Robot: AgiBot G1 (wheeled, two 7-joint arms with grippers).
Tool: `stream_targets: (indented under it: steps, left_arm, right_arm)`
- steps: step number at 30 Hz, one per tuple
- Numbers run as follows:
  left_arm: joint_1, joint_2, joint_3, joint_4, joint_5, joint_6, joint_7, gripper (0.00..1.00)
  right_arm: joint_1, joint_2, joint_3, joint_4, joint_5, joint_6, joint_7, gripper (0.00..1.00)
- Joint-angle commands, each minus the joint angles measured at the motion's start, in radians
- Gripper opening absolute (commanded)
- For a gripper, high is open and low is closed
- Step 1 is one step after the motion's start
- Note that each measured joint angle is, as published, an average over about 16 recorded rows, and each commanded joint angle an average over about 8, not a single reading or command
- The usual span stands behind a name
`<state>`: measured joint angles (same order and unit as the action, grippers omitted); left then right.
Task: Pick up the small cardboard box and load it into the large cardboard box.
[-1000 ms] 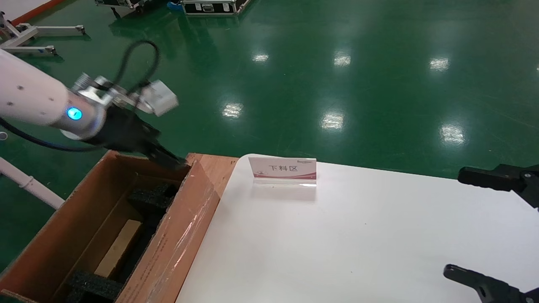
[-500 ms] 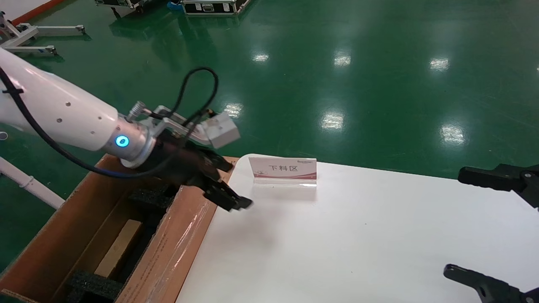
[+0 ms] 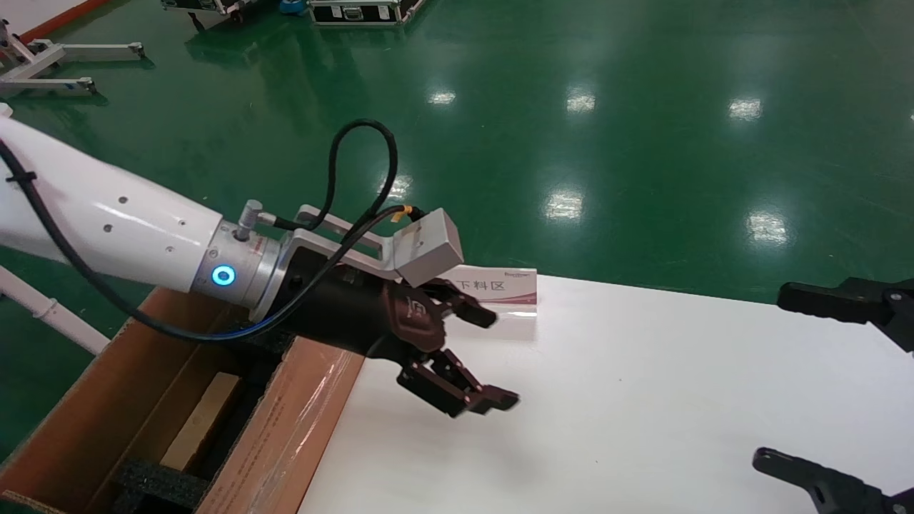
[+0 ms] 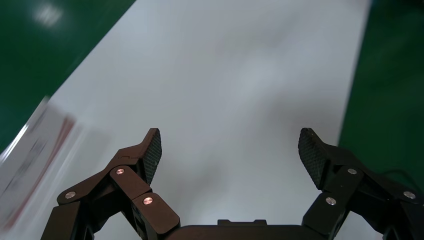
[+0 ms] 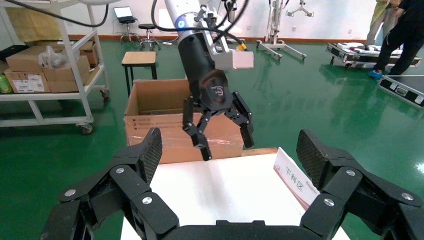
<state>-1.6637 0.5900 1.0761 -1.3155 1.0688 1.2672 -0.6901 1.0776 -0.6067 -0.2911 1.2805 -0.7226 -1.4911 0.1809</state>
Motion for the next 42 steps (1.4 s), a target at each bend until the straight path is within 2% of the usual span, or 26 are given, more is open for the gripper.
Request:
stream_targets:
  steps: [1, 19, 24, 31, 42]
  left_arm:
    - [0.049, 0.002, -0.067, 0.003, -0.028, 0.019, 0.042, 1.0]
    - [0.488, 0.018, -0.66, 0.026, -0.28, 0.189, 0.416, 1.0]
    - [0.578, 0.021, -0.782, 0.031, -0.331, 0.224, 0.491, 1.0]
    - [0.622, 0.022, -0.845, 0.033, -0.353, 0.236, 0.516, 1.0]
    - [0.616, 0.022, -0.835, 0.032, -0.35, 0.235, 0.513, 1.0]
  right_arm:
    - [0.0, 0.0, 0.001, 0.0, 0.0, 0.0, 0.0, 1.0]
    - [-0.001, -0.002, 0.006, 0.002, -0.004, -0.002, 0.003, 1.0]
    - [-0.002, -0.003, 0.007, 0.002, -0.005, -0.003, 0.004, 1.0]
    - [-0.002, -0.004, 0.009, 0.003, -0.006, -0.004, 0.005, 1.0]
    - [-0.003, -0.004, 0.011, 0.003, -0.007, -0.004, 0.006, 1.0]
